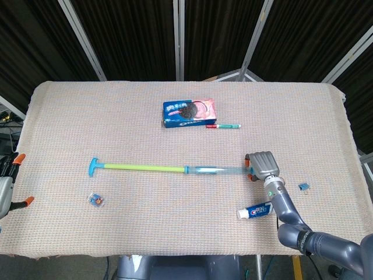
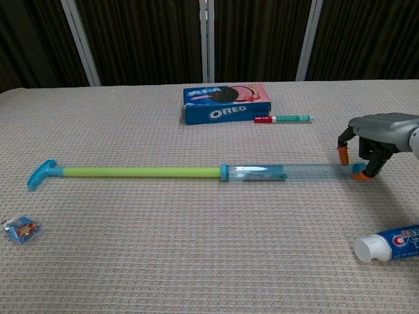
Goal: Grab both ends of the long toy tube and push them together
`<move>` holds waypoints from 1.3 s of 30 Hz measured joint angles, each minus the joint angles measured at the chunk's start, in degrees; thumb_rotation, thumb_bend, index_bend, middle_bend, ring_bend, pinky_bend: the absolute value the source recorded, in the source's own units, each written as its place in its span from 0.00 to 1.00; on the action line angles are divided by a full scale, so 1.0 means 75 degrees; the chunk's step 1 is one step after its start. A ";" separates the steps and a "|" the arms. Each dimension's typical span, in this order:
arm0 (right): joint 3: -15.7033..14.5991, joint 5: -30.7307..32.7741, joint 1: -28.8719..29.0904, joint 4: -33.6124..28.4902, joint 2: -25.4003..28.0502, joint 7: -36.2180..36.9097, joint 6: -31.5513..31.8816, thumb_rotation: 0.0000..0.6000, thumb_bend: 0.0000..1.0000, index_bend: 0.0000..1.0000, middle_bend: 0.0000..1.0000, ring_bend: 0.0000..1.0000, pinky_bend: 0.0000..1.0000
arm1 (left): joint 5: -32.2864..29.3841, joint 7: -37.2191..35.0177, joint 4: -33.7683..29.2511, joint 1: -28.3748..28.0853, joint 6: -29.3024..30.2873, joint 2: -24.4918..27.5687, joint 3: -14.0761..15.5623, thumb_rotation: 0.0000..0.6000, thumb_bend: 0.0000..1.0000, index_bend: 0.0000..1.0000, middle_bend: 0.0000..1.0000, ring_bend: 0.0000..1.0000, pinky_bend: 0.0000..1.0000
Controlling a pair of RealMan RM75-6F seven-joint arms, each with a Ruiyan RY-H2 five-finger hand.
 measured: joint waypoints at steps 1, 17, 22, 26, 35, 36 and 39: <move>0.0000 -0.0006 0.0000 -0.0005 0.0000 0.0013 0.0003 1.00 0.25 0.59 1.00 1.00 1.00 | -0.0003 0.0004 0.0004 -0.0005 -0.0009 -0.0003 0.0001 1.00 0.00 0.00 0.00 0.00 0.00; 0.0018 0.0313 0.0007 -0.0562 0.0321 0.0108 0.0032 1.00 0.27 0.61 1.00 1.00 1.00 | 0.0147 -0.0463 0.1555 -0.1048 -0.1053 -0.0814 -0.0363 1.00 0.18 0.34 0.82 0.81 0.97; 0.0035 0.0565 0.0085 -0.0682 0.0358 -0.0029 0.0071 1.00 0.29 0.62 1.00 1.00 1.00 | 0.0347 -0.1146 0.2536 -0.1893 -0.2296 -0.1398 -0.0442 1.00 0.24 0.37 0.84 0.82 1.00; 0.0026 0.0726 0.0172 -0.0741 0.0367 -0.0165 0.0110 1.00 0.29 0.62 1.00 1.00 1.00 | 0.0437 -0.1533 0.3238 -0.2514 -0.3250 -0.1904 -0.0425 1.00 0.31 0.38 0.84 0.82 1.00; -0.0030 0.0892 0.0302 -0.0728 0.0289 -0.0291 0.0141 1.00 0.29 0.62 1.00 1.00 1.00 | 0.0330 -0.2063 0.4596 -0.3246 -0.4140 -0.3042 -0.0385 1.00 0.36 0.39 0.84 0.82 1.00; -0.0031 0.0907 0.0315 -0.0719 0.0277 -0.0295 0.0141 1.00 0.29 0.62 1.00 1.00 1.00 | 0.0325 -0.2119 0.4690 -0.3285 -0.4181 -0.3099 -0.0373 1.00 0.36 0.39 0.84 0.82 1.00; -0.0033 0.0937 0.0356 -0.0701 0.0248 -0.0310 0.0147 1.00 0.29 0.62 1.00 1.00 1.00 | 0.0336 -0.2286 0.4837 -0.3350 -0.4255 -0.3187 -0.0330 1.00 0.36 0.39 0.84 0.82 1.00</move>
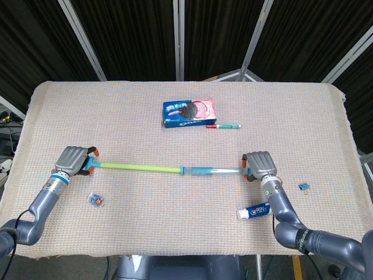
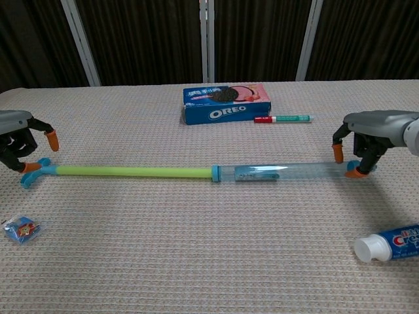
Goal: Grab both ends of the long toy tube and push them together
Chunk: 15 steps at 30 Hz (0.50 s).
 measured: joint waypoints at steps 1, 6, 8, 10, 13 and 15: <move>-0.0003 0.0000 0.0010 0.0002 -0.0005 -0.0006 0.0006 1.00 0.29 0.62 1.00 1.00 1.00 | 0.0007 -0.0047 0.0017 -0.0009 -0.0008 -0.0013 0.0013 1.00 0.36 0.40 0.84 0.82 1.00; -0.0018 0.0025 0.0054 -0.0014 -0.0017 -0.0041 0.0060 1.00 0.29 0.62 1.00 1.00 1.00 | 0.0041 -0.0247 0.0175 -0.0046 -0.0028 -0.0096 0.0077 1.00 0.36 0.42 0.84 0.82 1.00; -0.0035 0.0035 0.0058 -0.0035 -0.0011 -0.0049 0.0086 1.00 0.29 0.62 1.00 1.00 1.00 | 0.0062 -0.0324 0.0278 -0.0064 -0.0049 -0.0154 0.0113 1.00 0.36 0.43 0.84 0.82 1.00; -0.0050 0.0045 0.0058 -0.0057 0.0000 -0.0053 0.0099 1.00 0.29 0.63 1.00 1.00 1.00 | 0.0071 -0.0358 0.0390 -0.0079 -0.0068 -0.0230 0.0142 1.00 0.36 0.43 0.84 0.82 1.00; -0.0076 0.0049 0.0059 -0.0088 0.0021 -0.0062 0.0119 1.00 0.29 0.63 1.00 1.00 1.00 | 0.0063 -0.0404 0.0593 -0.0105 -0.0089 -0.0373 0.0165 1.00 0.36 0.43 0.84 0.82 1.00; -0.0082 0.0047 0.0063 -0.0105 0.0035 -0.0054 0.0133 1.00 0.29 0.63 1.00 1.00 1.00 | 0.0037 -0.0452 0.0732 -0.0124 -0.0121 -0.0474 0.0171 1.00 0.36 0.44 0.84 0.82 1.00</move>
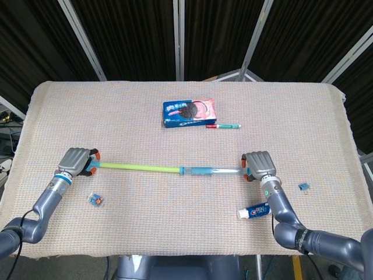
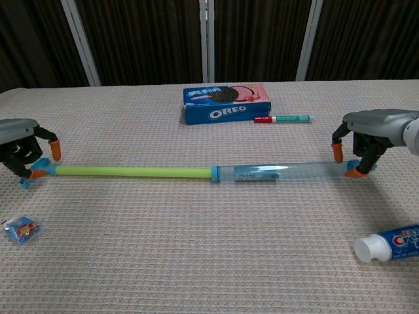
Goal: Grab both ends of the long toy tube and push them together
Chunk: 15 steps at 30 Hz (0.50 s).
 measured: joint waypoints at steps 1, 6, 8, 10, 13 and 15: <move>0.0001 -0.0001 0.0002 -0.0006 0.0006 0.0007 0.0005 1.00 0.29 0.63 1.00 1.00 1.00 | -0.0018 -0.0016 0.0054 -0.0008 -0.0019 -0.0041 0.0001 1.00 0.36 0.44 0.84 0.82 1.00; 0.0000 -0.0015 0.0017 -0.0018 0.0029 0.0036 0.0015 1.00 0.29 0.63 1.00 1.00 1.00 | -0.0055 -0.0087 0.0221 -0.0054 -0.0089 -0.0171 0.0024 1.00 0.36 0.45 0.84 0.82 1.00; -0.0004 -0.0019 0.0020 -0.0013 0.0033 0.0045 0.0014 1.00 0.29 0.63 1.00 1.00 1.00 | -0.0066 -0.0086 0.0260 -0.0064 -0.0098 -0.0201 0.0027 1.00 0.36 0.46 0.84 0.82 1.00; -0.0006 -0.0021 0.0020 -0.0011 0.0034 0.0056 0.0012 1.00 0.29 0.63 1.00 1.00 1.00 | -0.0083 -0.0083 0.0281 -0.0073 -0.0115 -0.0218 0.0027 1.00 0.36 0.48 0.84 0.82 1.00; -0.0008 -0.0030 0.0017 -0.0009 0.0034 0.0082 0.0007 1.00 0.29 0.63 1.00 1.00 1.00 | -0.0107 -0.0052 0.0309 -0.0078 -0.0118 -0.0239 0.0023 1.00 0.36 0.49 0.84 0.82 1.00; -0.0017 -0.0041 0.0014 0.0000 0.0034 0.0106 -0.0005 1.00 0.29 0.63 1.00 1.00 1.00 | -0.0147 -0.0015 0.0326 -0.0079 -0.0115 -0.0265 0.0010 1.00 0.36 0.50 0.84 0.82 1.00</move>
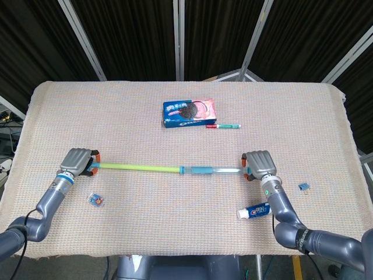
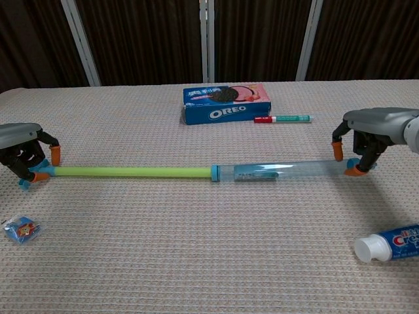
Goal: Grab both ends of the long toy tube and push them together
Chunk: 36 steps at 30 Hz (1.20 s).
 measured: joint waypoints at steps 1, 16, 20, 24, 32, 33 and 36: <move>-0.0003 -0.0007 -0.0001 0.0003 0.0000 0.0010 -0.0004 1.00 0.29 0.63 1.00 1.00 1.00 | -0.0017 0.0025 0.0007 -0.0001 0.0002 -0.0012 -0.0006 1.00 0.36 0.50 0.84 0.82 1.00; -0.0011 -0.0143 -0.0043 -0.0107 0.0112 0.0187 0.0043 1.00 0.29 0.64 1.00 1.00 1.00 | -0.0402 0.0399 -0.0027 -0.0051 -0.0054 -0.0182 -0.0161 1.00 0.47 0.63 0.84 0.82 1.00; 0.0022 -0.0178 -0.0041 -0.0207 0.0154 0.0244 0.0056 1.00 0.29 0.64 1.00 1.00 1.00 | -0.0443 0.0357 -0.0257 -0.0055 -0.0006 -0.0068 -0.0229 1.00 0.47 0.66 0.84 0.82 1.00; 0.0083 -0.0199 -0.0009 -0.0363 0.0192 0.0252 0.0105 1.00 0.30 0.65 1.00 1.00 1.00 | -0.0519 0.0397 -0.0583 -0.0071 0.0094 0.0099 -0.0343 1.00 0.47 0.66 0.84 0.82 1.00; 0.0211 -0.0111 0.0081 -0.0677 0.0266 0.0183 0.0221 1.00 0.31 0.65 1.00 1.00 1.00 | -0.0775 0.0604 -0.1161 -0.0116 0.0200 0.0374 -0.0552 1.00 0.47 0.67 0.84 0.82 1.00; 0.0228 -0.0081 0.0089 -0.0705 0.0271 0.0180 0.0228 1.00 0.31 0.65 1.00 1.00 1.00 | -0.0808 0.0634 -0.1232 -0.0126 0.0215 0.0399 -0.0580 1.00 0.47 0.67 0.84 0.82 1.00; 0.0279 0.0079 0.0124 -0.0805 0.0293 0.0156 0.0239 1.00 0.31 0.65 1.00 1.00 1.00 | -0.0927 0.0758 -0.1431 -0.0154 0.0232 0.0456 -0.0638 1.00 0.47 0.68 0.84 0.82 1.00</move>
